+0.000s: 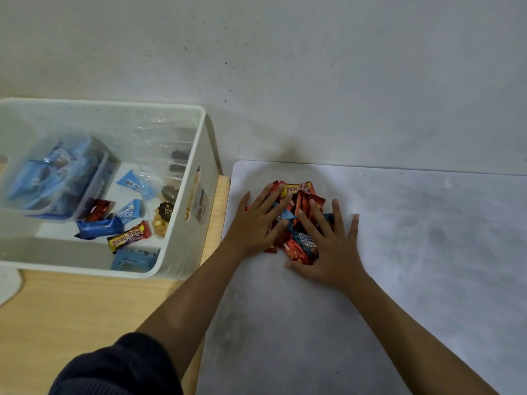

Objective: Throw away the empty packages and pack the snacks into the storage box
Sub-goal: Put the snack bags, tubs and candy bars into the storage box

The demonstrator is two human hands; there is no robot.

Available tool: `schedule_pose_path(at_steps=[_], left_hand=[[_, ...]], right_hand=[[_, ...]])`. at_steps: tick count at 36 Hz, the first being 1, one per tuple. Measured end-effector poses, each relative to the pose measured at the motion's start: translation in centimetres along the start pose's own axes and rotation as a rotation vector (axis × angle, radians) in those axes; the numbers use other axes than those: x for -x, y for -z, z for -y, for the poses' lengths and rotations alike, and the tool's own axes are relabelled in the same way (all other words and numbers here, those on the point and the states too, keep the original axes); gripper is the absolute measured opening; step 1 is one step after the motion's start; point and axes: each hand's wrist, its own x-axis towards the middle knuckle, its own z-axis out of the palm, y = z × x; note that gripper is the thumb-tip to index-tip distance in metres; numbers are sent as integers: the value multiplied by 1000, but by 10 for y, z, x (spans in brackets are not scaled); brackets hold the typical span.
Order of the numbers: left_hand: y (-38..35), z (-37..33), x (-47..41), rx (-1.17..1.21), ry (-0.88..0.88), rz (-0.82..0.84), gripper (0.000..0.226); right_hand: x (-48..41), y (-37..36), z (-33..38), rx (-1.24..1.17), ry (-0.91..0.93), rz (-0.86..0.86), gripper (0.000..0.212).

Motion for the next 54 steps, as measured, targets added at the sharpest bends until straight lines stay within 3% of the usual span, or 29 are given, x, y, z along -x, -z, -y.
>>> schedule_pose_path(at_steps=[7,21,28,33,44,54], left_hand=[[0,2,-33,-19,-57,-41,54],[6,4,-41,106,175,-69,56],[3,5,-23,167,171,-107,56],[-4,10,-16,65,179,-60,60],[3,0,-5,22,193,-239,59],[-1,-1,-5,12,227,-282,56]], right_hand=[[-12,-6,-5,-10,-49,-67,81],[-32,-6,-9,-43,-176,-184,40],[-42,-6,-8,-28,-237,-177,52],[-42,-1,-15,25,-247,-196,54],[-40,-1,-23,-2,-190,-271,52],[-36,5,-16,-72,-246,-190,62]])
